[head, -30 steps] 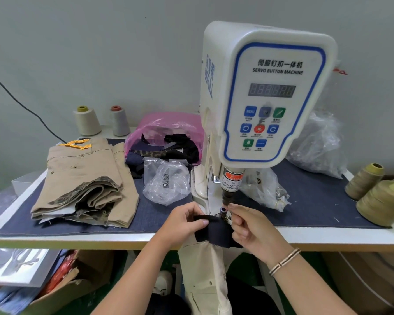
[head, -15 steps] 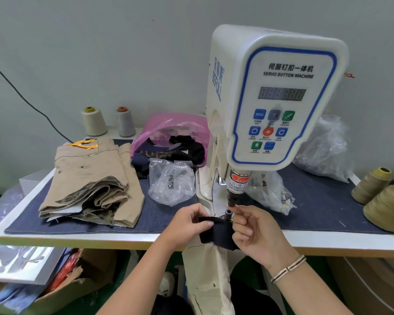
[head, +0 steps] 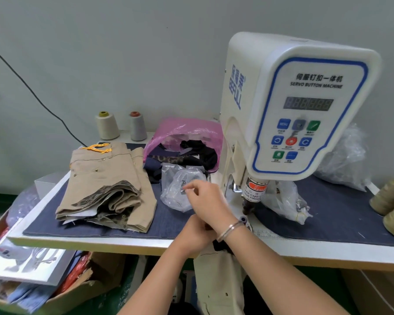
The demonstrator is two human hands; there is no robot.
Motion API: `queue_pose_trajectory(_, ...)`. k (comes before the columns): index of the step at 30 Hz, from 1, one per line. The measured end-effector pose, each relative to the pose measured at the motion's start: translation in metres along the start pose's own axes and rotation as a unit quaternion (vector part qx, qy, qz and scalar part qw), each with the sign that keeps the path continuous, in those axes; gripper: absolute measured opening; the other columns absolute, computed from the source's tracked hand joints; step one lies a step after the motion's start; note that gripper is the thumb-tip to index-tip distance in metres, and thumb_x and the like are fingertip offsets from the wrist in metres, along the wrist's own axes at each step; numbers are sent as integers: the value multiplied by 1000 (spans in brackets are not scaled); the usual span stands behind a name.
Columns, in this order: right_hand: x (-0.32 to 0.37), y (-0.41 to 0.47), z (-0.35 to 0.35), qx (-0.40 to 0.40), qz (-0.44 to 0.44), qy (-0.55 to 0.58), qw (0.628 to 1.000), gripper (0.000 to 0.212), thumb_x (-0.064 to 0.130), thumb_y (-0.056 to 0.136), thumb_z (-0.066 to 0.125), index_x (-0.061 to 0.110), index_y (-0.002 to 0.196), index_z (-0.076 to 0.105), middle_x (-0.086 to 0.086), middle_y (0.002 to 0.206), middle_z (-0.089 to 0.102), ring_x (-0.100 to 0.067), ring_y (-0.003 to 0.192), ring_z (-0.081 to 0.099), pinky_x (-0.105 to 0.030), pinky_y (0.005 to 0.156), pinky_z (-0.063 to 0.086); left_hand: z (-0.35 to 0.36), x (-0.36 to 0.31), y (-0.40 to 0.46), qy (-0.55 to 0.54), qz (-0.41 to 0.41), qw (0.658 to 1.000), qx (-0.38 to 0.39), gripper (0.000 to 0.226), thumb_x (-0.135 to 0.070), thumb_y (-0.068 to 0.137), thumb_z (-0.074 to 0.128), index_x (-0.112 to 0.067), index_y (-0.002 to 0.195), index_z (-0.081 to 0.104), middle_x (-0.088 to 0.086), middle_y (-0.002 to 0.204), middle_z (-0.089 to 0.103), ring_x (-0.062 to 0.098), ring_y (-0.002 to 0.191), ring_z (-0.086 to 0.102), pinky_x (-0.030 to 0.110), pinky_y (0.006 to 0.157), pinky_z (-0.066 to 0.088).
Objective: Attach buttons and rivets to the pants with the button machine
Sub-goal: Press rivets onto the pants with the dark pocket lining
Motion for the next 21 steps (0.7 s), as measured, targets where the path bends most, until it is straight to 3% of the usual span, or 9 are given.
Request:
queue_pose_trajectory(3, -4, 37, 11, 1, -2, -218, 976, 29, 11, 91, 44, 17, 105, 69, -4, 101, 67, -24, 90, 63, -25, 66, 44, 4, 0, -1, -55, -8, 998, 24, 11, -13, 71, 62, -22, 65, 57, -15, 57, 62, -7, 56, 52, 13, 55, 41)
queue_pose_trajectory(6, -16, 59, 31, 51, 6, -303, 952, 30, 5, 88, 47, 17, 104, 70, -6, 107, 65, -28, 97, 62, -28, 68, 42, 5, 2, -2, -89, -25, 995, 32, 10, -10, 71, 65, -19, 76, 67, -10, 71, 72, -1, 71, 66, 16, 62, 48)
queue_pose_trajectory(12, -26, 79, 48, 54, 1, -344, 937, 23, 16, 91, 50, 19, 104, 69, -3, 106, 66, -26, 99, 61, -28, 69, 39, 4, 3, -1, -84, -28, 995, 33, 16, -13, 67, 60, -27, 65, 67, -11, 66, 68, -1, 66, 60, 17, 61, 46)
queue_pose_trajectory(21, -22, 87, 61, 68, -46, -370, 925, 24, 17, 93, 45, 18, 109, 63, -5, 110, 64, -29, 102, 60, -32, 72, 38, 4, 0, 0, -101, -21, 994, 32, 15, -7, 68, 59, -21, 64, 62, -12, 61, 66, -3, 61, 59, 14, 56, 44)
Point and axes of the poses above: each hand's wrist, its own y-axis towards the middle knuckle, its own z-axis out of the palm, x = y × z, the point moved 8 cm from there along y, towards the middle knuckle
